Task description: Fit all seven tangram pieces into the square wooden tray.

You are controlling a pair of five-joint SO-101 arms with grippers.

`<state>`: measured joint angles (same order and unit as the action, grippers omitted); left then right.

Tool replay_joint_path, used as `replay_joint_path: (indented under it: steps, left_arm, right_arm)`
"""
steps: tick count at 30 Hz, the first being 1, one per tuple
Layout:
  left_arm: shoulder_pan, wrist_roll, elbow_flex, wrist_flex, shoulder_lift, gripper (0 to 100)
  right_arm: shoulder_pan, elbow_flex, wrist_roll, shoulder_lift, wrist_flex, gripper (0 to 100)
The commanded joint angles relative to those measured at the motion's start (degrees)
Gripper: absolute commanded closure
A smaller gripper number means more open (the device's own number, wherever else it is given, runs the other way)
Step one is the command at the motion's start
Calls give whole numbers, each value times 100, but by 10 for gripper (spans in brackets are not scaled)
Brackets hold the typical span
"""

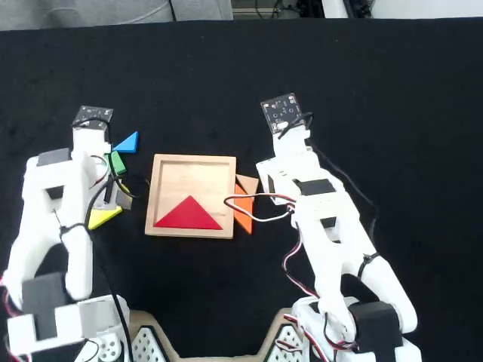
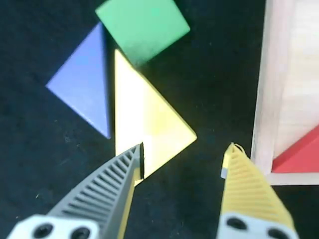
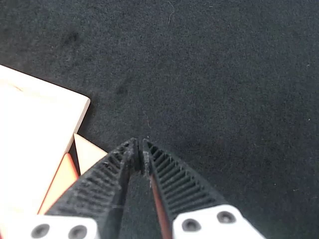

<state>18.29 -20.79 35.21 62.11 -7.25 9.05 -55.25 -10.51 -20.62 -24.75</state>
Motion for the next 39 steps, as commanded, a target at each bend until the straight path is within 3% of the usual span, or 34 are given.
replay_joint_path:
  steps: [1, 10, 14, 18, 26, 31, 39]
  left_arm:
    - [92, -62, -488, -97, 299, 744]
    - [295, -316, -620, -273, 835, 734]
    - [470, -492, -787, -369, 1169, 660]
    - [418, -914, -831, -378, 1398, 655]
    - [374, -932, -936, -360, 1459, 659]
    - [400, -932, -1191, 132, 1424, 659]
    - [409, -923, -1262, -9, 1741, 659]
  right_arm:
    - [-18, 22, -70, -4, 62, 981]
    - [-18, 22, -70, 4, 62, 981]
    - [-18, 22, -70, 4, 62, 981]
    - [-9, 22, -70, 4, 62, 981]
    - [-9, 31, -70, 4, 70, 981]
    - [-9, 31, -70, 4, 70, 981]
    - [-9, 31, -70, 4, 70, 981]
